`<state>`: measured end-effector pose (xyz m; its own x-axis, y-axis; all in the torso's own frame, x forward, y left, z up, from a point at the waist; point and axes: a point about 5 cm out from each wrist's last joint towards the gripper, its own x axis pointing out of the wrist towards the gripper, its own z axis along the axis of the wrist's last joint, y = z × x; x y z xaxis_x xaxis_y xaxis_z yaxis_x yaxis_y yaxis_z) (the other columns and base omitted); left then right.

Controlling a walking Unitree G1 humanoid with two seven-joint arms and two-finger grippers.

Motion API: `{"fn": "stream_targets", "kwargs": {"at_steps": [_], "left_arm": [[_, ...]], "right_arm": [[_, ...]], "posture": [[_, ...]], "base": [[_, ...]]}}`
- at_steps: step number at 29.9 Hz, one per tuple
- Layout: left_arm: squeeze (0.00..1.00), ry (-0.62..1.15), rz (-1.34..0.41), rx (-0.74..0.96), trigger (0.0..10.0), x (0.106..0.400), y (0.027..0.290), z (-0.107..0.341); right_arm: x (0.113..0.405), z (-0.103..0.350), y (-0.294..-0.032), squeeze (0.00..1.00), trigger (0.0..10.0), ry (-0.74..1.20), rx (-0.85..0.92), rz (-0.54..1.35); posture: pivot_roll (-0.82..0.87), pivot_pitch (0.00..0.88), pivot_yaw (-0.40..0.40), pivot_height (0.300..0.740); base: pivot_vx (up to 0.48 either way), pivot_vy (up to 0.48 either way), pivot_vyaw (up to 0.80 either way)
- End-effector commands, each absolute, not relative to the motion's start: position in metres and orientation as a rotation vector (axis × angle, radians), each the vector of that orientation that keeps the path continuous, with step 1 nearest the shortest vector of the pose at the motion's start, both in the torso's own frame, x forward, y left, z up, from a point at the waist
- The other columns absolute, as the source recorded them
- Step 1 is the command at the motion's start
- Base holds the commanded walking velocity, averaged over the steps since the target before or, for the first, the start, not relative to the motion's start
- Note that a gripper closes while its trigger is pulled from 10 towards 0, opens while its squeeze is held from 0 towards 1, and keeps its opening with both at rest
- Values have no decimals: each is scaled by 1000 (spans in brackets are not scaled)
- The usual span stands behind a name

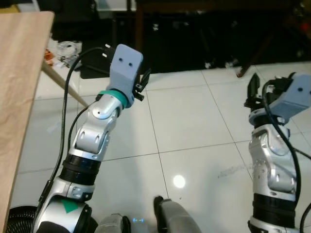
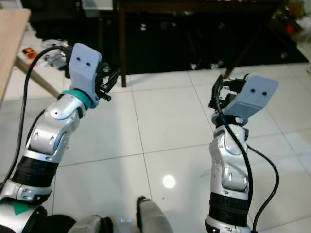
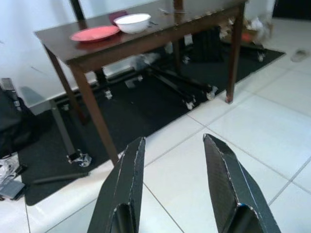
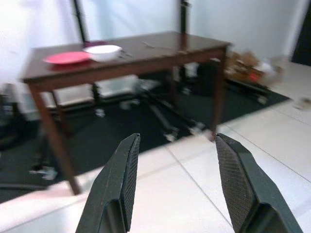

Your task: Setting the table

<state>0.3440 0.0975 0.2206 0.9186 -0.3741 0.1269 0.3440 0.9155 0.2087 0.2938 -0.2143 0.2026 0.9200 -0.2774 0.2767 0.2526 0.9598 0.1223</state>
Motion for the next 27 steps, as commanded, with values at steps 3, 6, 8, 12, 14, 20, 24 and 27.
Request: {"fn": "stream_targets", "kwargs": {"at_steps": [3,6,8,12,14,20,24,27], "left_arm": [[0,-157,-393,188,10000,343,93,217],[0,-155,-393,188,10000,343,93,217],[0,-154,-393,188,10000,343,93,217],[0,-153,-395,187,10000,343,92,216],[0,-153,-396,186,10000,343,92,216],[0,-140,-411,155,10000,343,91,214],[0,-136,-427,133,10000,342,91,214],[0,-136,-436,125,10000,342,90,214]], "right_arm": [[292,202,-218,0,10000,-293,77,-290],[293,202,-218,0,10000,-293,77,-289],[293,202,-218,0,10000,-293,77,-288],[293,202,-218,0,10000,-294,76,-286],[293,202,-218,0,10000,-295,76,-286],[293,202,-219,0,10000,-296,73,-285],[294,203,-219,0,10000,-296,73,-285],[294,203,-219,0,10000,-297,72,-284]], "posture": [[-28,104,35,740],[-27,103,34,740],[-28,102,34,740],[-29,99,33,740],[-29,98,33,740],[-30,94,32,740],[-31,92,32,740],[-31,90,32,740]], "base": [[0,0,-800],[0,0,-800],[0,0,-800],[0,0,-800],[0,0,-800],[0,0,-800],[0,0,-800],[0,0,-800]]}}
